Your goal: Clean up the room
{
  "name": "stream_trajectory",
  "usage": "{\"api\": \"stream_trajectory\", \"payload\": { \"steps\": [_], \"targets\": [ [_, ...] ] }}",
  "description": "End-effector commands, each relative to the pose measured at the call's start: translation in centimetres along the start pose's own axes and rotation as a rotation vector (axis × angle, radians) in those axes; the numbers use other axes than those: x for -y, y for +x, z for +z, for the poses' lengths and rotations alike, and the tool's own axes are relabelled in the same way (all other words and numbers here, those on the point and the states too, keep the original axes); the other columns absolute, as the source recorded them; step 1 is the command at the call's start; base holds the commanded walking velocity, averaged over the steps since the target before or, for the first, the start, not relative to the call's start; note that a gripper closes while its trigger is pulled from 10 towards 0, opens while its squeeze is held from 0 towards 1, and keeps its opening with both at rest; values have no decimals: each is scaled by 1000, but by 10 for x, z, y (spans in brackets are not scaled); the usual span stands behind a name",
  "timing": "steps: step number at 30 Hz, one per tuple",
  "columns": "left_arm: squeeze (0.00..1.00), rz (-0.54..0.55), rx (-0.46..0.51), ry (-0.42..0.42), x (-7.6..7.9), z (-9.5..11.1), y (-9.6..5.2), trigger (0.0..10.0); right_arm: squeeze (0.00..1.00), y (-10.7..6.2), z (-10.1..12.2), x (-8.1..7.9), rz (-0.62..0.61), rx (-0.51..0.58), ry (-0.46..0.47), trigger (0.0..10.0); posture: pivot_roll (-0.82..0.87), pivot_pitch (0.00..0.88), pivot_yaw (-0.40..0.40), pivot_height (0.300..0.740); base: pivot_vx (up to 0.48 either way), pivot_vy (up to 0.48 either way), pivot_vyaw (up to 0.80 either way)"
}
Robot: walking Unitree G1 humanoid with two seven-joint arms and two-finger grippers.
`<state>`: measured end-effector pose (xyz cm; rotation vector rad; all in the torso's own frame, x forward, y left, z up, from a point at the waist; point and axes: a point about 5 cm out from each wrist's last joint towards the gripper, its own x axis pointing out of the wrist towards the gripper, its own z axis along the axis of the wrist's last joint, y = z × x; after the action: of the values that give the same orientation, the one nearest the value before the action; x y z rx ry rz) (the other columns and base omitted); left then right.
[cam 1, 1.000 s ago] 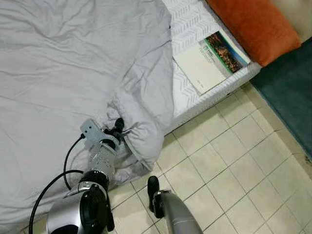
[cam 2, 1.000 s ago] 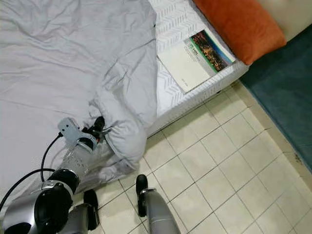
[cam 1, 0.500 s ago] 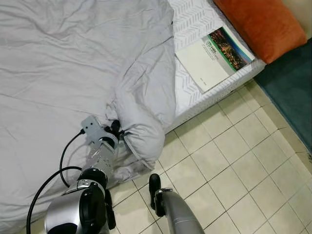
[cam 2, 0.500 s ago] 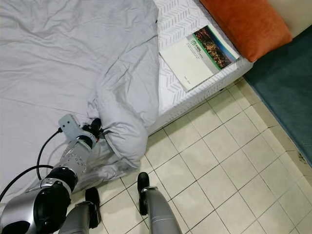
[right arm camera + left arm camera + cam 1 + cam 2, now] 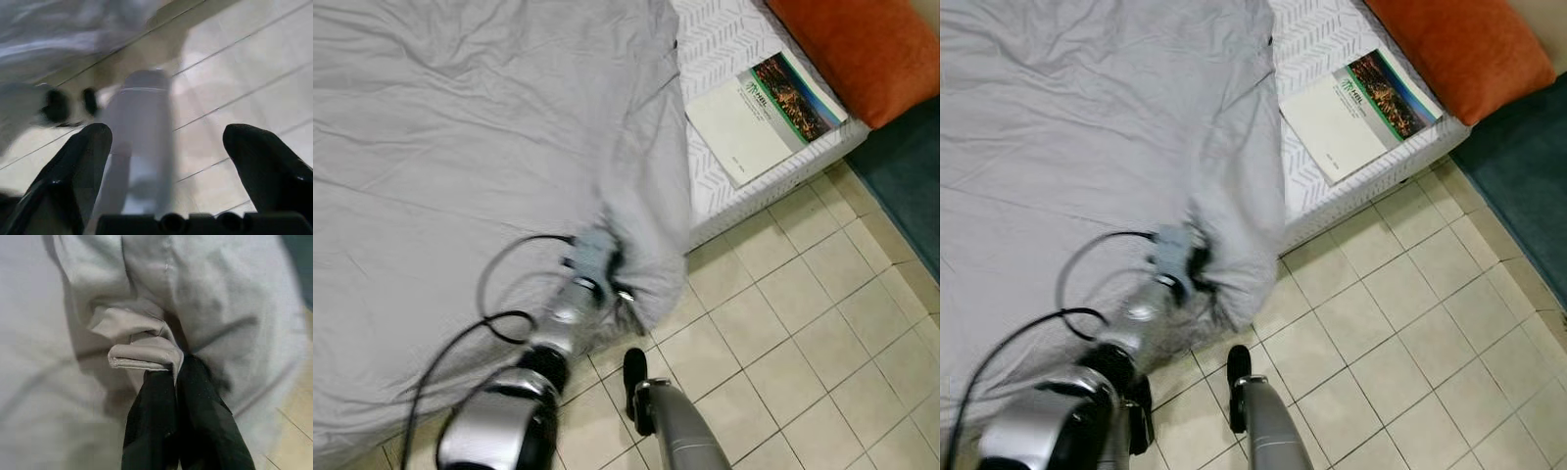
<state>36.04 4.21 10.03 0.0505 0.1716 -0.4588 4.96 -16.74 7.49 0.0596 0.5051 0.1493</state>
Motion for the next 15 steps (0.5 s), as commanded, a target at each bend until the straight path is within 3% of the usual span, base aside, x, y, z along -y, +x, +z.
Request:
{"api": "stream_trajectory", "payload": {
  "steps": [1,2,5,6,8,12,15],
  "targets": [
    [0,-17,-72,6,7,-21,-6,10000,0,-7,-11,16,-85,-39,-1,10000,-318,484,-76,740,0,0,0],
    [0,-18,-69,0,9,-21,-5,10000,0,-6,-8,26,-141,1,-19,10000,-318,448,-60,740,0,-480,0],
    [0,-19,-73,13,10,-20,-5,10000,0,1,-5,34,-176,68,-47,10000,-318,396,-31,740,0,-480,0],
    [0,-22,-75,34,10,-18,-4,10000,0,13,-5,41,-196,120,-74,10000,-313,365,-1,740,0,-480,0],
    [0,-22,-75,34,10,-18,-4,10000,0,13,-5,41,-196,120,-74,10000,-313,365,-1,740,0,-480,0],
    [0,-64,-38,90,12,3,5,10000,0,59,-12,40,-140,237,-58,10000,-271,274,116,740,0,-469,0],
    [0,-102,-24,156,19,12,8,10000,0,74,-12,30,-88,279,-27,10000,-263,270,138,740,0,-467,0]
  ]
}}
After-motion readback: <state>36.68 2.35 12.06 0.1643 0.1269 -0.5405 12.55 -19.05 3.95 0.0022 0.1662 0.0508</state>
